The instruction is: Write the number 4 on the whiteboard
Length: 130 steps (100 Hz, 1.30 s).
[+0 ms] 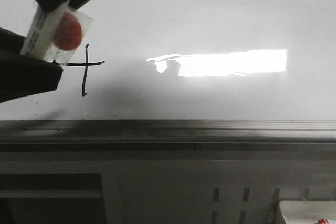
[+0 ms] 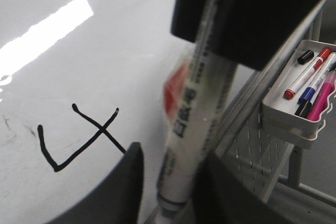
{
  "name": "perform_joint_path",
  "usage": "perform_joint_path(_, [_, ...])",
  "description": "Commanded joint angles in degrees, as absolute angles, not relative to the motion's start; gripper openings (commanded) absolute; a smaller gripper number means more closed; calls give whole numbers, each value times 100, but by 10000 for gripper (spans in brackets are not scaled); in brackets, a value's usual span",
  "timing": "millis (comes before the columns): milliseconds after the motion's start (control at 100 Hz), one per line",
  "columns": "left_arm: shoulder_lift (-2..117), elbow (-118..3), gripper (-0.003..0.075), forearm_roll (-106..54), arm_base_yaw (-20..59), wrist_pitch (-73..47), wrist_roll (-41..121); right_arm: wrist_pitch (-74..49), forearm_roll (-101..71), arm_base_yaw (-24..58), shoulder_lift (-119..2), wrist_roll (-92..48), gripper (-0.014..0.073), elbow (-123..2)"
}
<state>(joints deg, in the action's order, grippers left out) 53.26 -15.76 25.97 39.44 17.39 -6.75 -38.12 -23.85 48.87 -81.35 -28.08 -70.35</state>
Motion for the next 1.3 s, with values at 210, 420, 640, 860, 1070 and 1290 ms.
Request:
perform_joint_path(210, [5306, -1743, -20, 2521, 3919, 2178, -681, -3832, -2422, 4887, -7904, -2881, -7, -7231])
perform_joint_path(420, [5306, -1743, -20, 1134, 3919, 1966, -1157, -3781, -2422, 4738, -7876, -2881, 512, -7355])
perform_joint_path(640, [5354, -1916, -20, -1328, 3894, 1273, -1169, -3876, -2422, 4527, -7513, -2881, 491, -7424])
perform_joint_path(860, [5755, -2268, -20, -1836, 3245, 500, -1169, -3876, -2422, 4527, -7283, -2870, 469, -7424])
perform_joint_path(1070, [5831, -2314, -20, -1826, 2919, 374, -1169, -3913, -2422, 4527, -7258, -2861, 469, -7424])
perform_joint_path(1290, [5831, -2314, 32, -1783, 2919, 393, -1159, -3913, -2422, 4527, -7258, -2861, 469, -7424])
